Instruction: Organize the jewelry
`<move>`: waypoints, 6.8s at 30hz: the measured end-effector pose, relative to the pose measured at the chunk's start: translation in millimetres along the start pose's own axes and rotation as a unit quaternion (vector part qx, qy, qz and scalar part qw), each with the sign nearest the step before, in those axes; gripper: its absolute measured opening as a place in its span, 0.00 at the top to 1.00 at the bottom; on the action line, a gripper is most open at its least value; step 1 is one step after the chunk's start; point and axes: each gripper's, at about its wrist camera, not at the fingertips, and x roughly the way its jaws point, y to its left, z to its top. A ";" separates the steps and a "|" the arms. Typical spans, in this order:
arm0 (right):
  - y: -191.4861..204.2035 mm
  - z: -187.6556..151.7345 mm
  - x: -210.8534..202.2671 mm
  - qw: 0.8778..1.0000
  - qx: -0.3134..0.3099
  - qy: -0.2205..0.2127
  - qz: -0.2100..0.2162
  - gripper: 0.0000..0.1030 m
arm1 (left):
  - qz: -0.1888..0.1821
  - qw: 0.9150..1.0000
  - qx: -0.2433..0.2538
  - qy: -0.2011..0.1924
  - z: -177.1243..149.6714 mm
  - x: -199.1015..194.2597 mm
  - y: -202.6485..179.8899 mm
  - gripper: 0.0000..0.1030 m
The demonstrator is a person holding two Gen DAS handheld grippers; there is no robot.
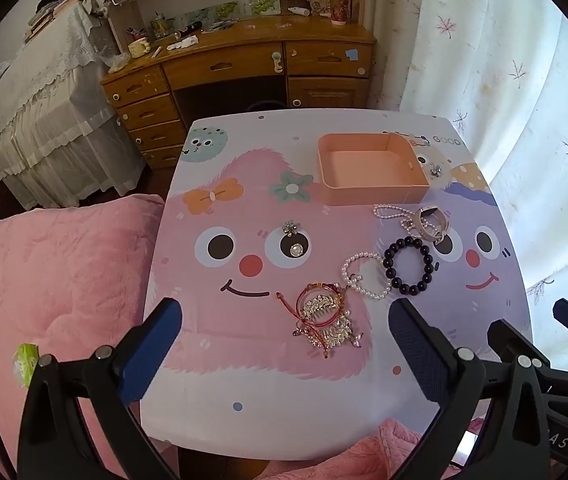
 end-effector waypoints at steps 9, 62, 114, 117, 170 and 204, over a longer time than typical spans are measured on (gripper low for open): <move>2.2 3.0 -1.2 1.000 0.000 -0.005 -0.003 0.03 | 0.002 1.000 0.001 0.002 6.7 1.9 3.2 0.01; 9.1 -1.0 -10.1 1.000 -0.001 -0.024 -0.009 0.03 | 0.012 0.999 0.025 -0.021 3.1 -10.2 1.6 0.01; 122.0 -116.7 157.9 0.941 -0.321 -0.104 0.030 0.15 | -0.245 0.960 0.119 0.068 -30.9 186.2 11.1 0.01; 124.6 -117.6 163.8 0.935 -0.336 -0.110 0.028 0.18 | -0.240 0.957 0.142 0.075 -23.7 193.2 0.0 0.01; 111.5 -77.5 171.5 0.953 -0.271 -0.064 0.117 0.43 | -0.142 0.990 -0.003 0.019 1.8 154.7 69.1 0.45; 11.8 131.8 110.8 0.970 -0.140 -0.145 0.134 0.42 | -0.177 0.982 0.044 0.039 146.4 145.4 -7.8 0.45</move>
